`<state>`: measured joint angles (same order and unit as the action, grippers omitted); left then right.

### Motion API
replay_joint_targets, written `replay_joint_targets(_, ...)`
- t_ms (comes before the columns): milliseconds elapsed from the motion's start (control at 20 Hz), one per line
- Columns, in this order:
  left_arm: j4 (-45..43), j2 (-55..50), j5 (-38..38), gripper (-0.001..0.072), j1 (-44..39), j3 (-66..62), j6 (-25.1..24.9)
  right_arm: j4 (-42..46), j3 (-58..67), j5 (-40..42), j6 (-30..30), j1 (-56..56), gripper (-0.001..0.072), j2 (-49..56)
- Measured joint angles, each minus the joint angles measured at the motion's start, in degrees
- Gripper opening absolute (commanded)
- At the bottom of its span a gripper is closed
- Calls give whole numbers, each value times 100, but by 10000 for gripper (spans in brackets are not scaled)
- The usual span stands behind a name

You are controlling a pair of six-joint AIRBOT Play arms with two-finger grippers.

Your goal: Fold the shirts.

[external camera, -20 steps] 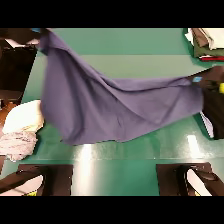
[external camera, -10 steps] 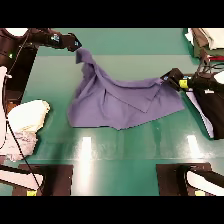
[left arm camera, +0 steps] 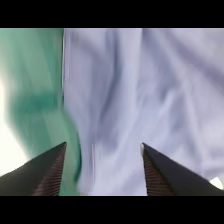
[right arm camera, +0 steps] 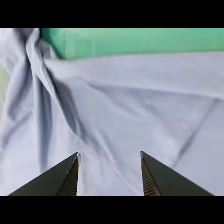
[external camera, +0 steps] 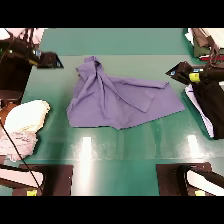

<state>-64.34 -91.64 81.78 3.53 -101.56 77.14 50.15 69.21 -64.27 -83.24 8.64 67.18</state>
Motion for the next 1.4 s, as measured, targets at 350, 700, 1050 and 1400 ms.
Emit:
replay_joint_targets(350, 166, 1631, -756, 551, 146, 3901, -184, 221, 35, -407, 94, 13, 430, -710)
replay_joint_targets(700, 1211, 2328, -1698, 550, 149, 6094, -608, 240, 37, -479, 105, 13, 430, -883)
replay_joint_targets(1050, 1812, 2398, -2098, 80, 146, 6485, -809, 256, 37, -621, 107, 13, 430, -898)
replay_joint_targets(1400, 1937, 2472, -1519, 20, 146, 5637, -964, 518, -640, -957, 109, 105, 431, -925)
